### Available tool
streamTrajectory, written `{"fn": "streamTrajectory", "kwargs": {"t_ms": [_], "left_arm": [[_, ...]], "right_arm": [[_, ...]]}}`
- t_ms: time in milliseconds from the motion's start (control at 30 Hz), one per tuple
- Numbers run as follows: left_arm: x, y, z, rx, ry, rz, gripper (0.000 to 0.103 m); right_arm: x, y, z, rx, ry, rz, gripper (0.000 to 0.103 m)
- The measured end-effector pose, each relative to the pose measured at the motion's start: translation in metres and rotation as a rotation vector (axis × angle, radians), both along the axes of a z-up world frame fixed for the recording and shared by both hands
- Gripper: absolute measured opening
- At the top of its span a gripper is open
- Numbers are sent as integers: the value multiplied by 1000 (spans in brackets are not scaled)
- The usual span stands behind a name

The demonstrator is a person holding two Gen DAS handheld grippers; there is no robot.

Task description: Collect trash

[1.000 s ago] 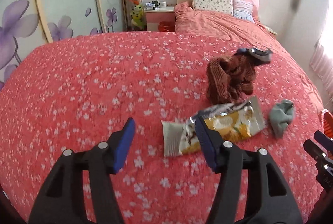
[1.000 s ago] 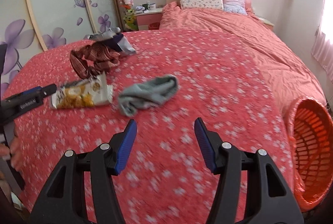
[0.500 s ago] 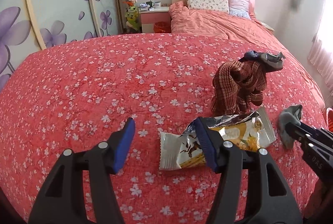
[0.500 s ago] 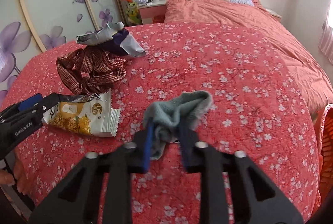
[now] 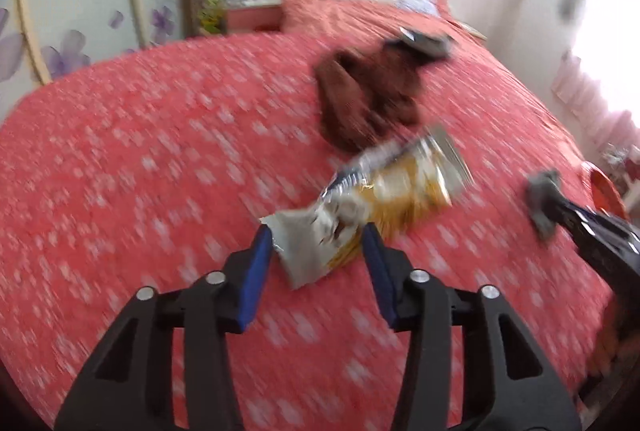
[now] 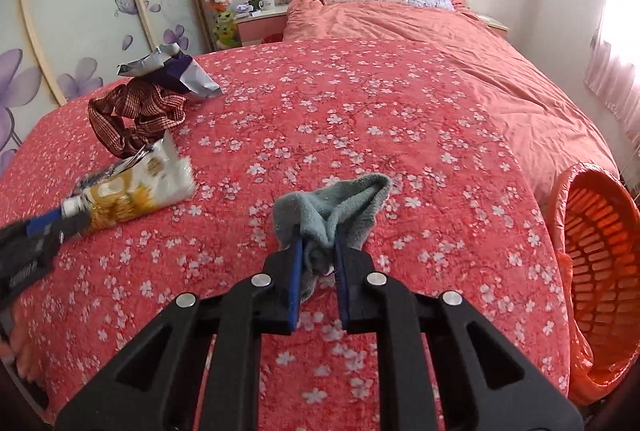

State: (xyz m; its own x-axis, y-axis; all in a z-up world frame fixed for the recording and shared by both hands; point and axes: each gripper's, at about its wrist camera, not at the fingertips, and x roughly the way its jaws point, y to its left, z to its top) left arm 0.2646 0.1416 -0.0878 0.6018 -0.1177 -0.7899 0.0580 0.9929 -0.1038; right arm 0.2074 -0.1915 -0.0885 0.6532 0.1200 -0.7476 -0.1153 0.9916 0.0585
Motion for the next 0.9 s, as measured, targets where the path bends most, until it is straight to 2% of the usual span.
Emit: {"fn": "streamTrajectory", "kwargs": {"t_ms": [67, 100, 200, 300, 400, 567, 600, 700, 767, 900], "left_arm": [[-10, -7, 1, -5, 2, -29, 49], [-15, -8, 4, 15, -14, -29, 62], [-20, -9, 18, 68, -95, 19, 78], [-4, -15, 28, 94, -121, 38, 87], [24, -33, 22, 177, -95, -6, 89], [46, -49, 4, 234, -45, -75, 88], [50, -51, 0, 238, -33, -80, 79], [50, -47, -5, 167, -3, -83, 56], [43, -43, -5, 126, 10, -77, 49], [12, -30, -4, 50, 42, -32, 46]], "right_arm": [[0, -2, 0, -1, 0, -2, 14], [-1, -3, 0, -1, 0, -3, 14], [-4, -7, 0, 0, 0, -6, 14], [-3, -9, 0, 7, 2, -9, 14], [-4, -10, -1, 6, 2, -8, 14], [-4, -11, -2, 5, 4, 1, 14], [-6, -13, -2, 7, 5, 2, 14], [-8, -15, -2, 19, 6, 8, 14], [-10, -16, -2, 26, 7, 13, 14], [-15, -18, -3, 48, 9, 25, 14]]}}
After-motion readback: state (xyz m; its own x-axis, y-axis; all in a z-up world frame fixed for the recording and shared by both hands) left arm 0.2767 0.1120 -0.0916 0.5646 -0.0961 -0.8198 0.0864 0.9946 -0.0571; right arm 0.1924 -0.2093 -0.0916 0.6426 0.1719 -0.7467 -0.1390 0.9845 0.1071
